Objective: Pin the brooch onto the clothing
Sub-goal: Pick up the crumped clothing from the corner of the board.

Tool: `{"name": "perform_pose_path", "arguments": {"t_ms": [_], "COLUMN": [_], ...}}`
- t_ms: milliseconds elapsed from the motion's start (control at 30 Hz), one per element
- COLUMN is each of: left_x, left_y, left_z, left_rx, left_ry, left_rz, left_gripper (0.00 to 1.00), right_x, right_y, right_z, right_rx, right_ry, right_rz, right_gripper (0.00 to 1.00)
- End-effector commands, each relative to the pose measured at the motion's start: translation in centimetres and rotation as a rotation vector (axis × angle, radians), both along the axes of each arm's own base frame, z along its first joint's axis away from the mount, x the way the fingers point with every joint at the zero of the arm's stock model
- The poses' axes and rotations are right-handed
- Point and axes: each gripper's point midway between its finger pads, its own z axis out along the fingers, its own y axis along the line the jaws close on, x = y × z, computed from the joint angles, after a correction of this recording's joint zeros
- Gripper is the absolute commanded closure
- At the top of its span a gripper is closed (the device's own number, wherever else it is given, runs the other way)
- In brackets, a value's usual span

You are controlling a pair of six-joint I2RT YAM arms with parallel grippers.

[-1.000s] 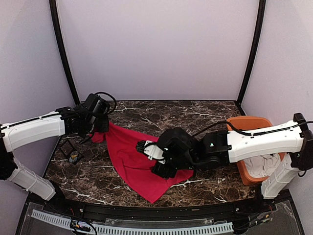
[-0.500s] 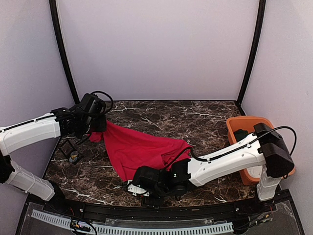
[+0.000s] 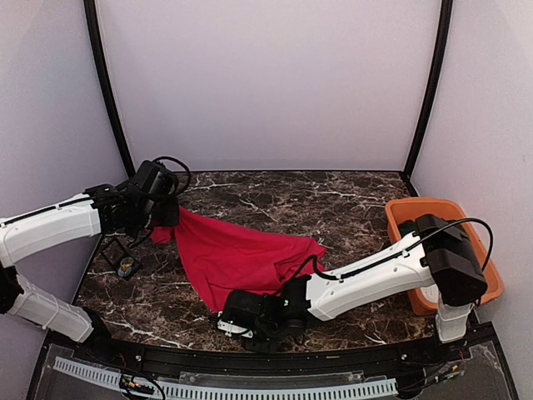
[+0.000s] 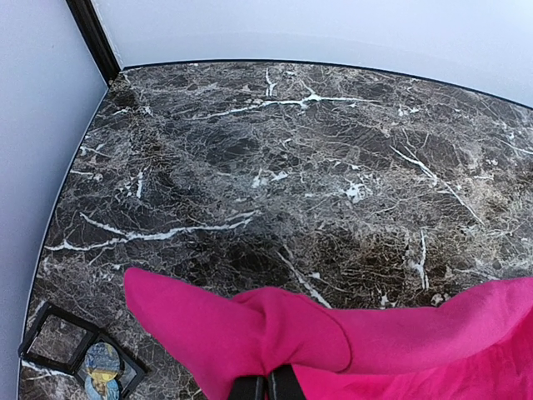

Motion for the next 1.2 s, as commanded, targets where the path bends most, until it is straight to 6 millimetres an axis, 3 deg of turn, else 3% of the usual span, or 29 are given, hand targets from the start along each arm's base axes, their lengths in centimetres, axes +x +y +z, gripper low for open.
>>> {"name": "perform_pose_path", "arguments": {"t_ms": [0,100,267,533,667,767,900,1100,1167], "left_x": [-0.7,-0.8,-1.0,-1.0,-0.9,-1.0,-1.0,-1.2,-1.2], "left_y": [0.9,1.1,1.3,1.5,1.4,1.4,1.3,1.0,0.9], "left_z": [0.7,0.9,1.3,1.8,1.8,1.6,0.8,-1.4,-2.2], "left_rx": [0.014,0.015,0.017,0.019,0.013,0.01,0.01,0.019,0.024], "left_ry": [-0.016,-0.019,-0.03,-0.043,-0.044,-0.04,-0.027,0.016,0.03], "left_rz": [0.013,0.013,0.015,0.019,0.017,0.017,0.018,0.025,0.025], "left_gripper": [0.99,0.99,0.99,0.99,0.99,0.99,0.99,0.99,0.99], "right_x": [-0.9,-0.6,1.4,7.0,8.5,8.4,8.2,12.7,12.8], "right_y": [-1.1,-1.6,-2.2,-3.1,-3.8,-3.8,-3.9,-6.3,-6.0], "right_z": [-1.5,-1.4,1.0,8.0,10.1,9.7,7.5,6.4,6.0], "right_rx": [-0.052,-0.052,-0.013,0.085,0.11,0.109,0.072,0.056,0.082], "right_ry": [0.101,0.137,0.055,-0.265,-0.359,-0.35,-0.322,-0.276,-0.186], "right_rz": [0.001,-0.014,-0.067,-0.22,-0.275,-0.266,-0.255,-0.445,-0.425], "right_gripper": [0.7,1.0,1.0,1.0,1.0,1.0,1.0,1.0,1.0]}}
